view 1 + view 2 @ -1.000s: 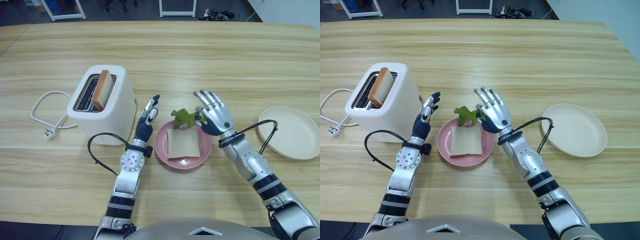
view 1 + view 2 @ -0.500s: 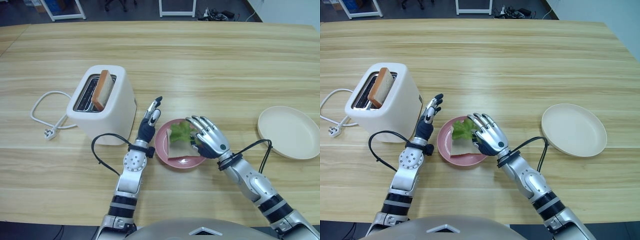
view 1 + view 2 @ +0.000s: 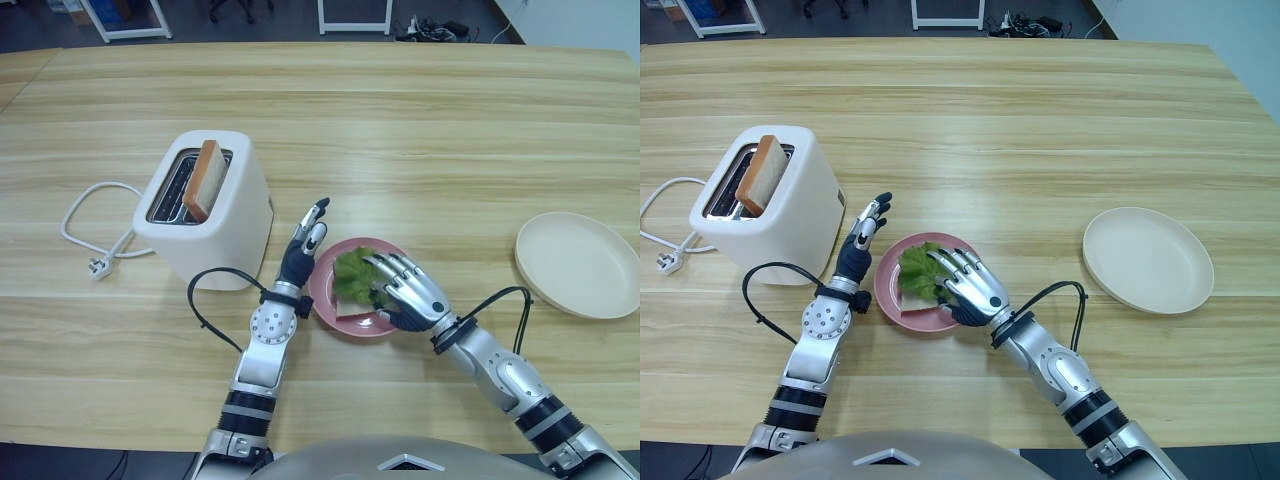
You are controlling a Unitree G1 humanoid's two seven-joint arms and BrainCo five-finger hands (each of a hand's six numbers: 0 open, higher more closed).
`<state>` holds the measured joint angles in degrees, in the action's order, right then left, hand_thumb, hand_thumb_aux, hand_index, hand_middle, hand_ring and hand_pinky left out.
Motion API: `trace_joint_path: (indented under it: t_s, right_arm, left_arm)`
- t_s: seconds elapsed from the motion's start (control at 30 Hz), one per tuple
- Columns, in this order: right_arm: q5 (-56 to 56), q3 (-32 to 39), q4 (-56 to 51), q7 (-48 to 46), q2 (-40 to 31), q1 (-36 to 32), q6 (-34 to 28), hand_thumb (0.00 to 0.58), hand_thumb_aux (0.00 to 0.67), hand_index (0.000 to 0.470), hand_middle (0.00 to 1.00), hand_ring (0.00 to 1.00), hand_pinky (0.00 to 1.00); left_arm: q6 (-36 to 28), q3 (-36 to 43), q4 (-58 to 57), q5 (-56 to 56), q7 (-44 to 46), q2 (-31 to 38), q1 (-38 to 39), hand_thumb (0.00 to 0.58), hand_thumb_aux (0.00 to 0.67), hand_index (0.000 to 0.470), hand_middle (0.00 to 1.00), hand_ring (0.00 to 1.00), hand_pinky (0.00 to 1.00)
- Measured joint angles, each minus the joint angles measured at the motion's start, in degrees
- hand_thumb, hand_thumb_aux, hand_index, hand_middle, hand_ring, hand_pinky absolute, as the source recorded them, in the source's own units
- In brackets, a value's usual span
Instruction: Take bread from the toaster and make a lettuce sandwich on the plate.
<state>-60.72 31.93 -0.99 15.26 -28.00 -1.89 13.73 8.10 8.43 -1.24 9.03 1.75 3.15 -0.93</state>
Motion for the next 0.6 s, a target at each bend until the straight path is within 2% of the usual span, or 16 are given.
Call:
trace_joint_path:
  t_s: [0.13,0.2,0.33,0.47,0.53,0.6]
  right_arm:
    - [4.8,-2.0,3.8,-0.7,-0.1,2.4,2.6,0.0,0.0,0.0,0.0,0.0,0.0]
    - [12.7,-5.8,6.6,-1.8,-0.1,3.6,4.7,0.0,0.0,0.0,0.0,0.0,0.0]
    - [29.9,-15.4,8.4,-4.2,1.0,3.5,6.6,0.0,0.0,0.0,0.0,0.0,0.0]
    - [46.7,-26.0,8.0,-5.7,4.9,1.0,4.8,0.0,0.0,0.0,0.0,0.0,0.0]
    - [50.0,-28.1,7.0,-5.9,6.8,0.8,3.7,0.0,0.0,0.0,0.0,0.0,0.0]
    - [53.1,-30.3,4.5,-6.3,9.2,0.7,2.0,0.0,0.0,0.0,0.0,0.0,0.0]
  left_arm:
    - [0.0,0.1,0.0,0.0,-0.1,-0.1,0.0,0.0,0.0,0.0,0.0,0.0,0.0]
    - [1.2,-0.1,0.2,-0.1,-0.5,-0.1,0.1,0.0,0.0,0.0,0.0,0.0,0.0]
    - [7.7,-0.9,6.9,1.7,-3.4,-0.1,0.6,0.0,0.0,0.0,0.0,0.0,0.0]
    - [12.2,-7.6,21.8,19.1,-13.4,2.8,0.4,0.0,0.0,0.0,0.0,0.0,0.0]
    - [9.8,-11.5,24.3,28.8,-17.6,5.0,0.0,0.0,0.0,0.0,0.0,0.0,0.0]
    - [2.6,-17.3,23.1,37.6,-20.4,9.3,-1.7,0.0,0.0,0.0,0.0,0.0,0.0]
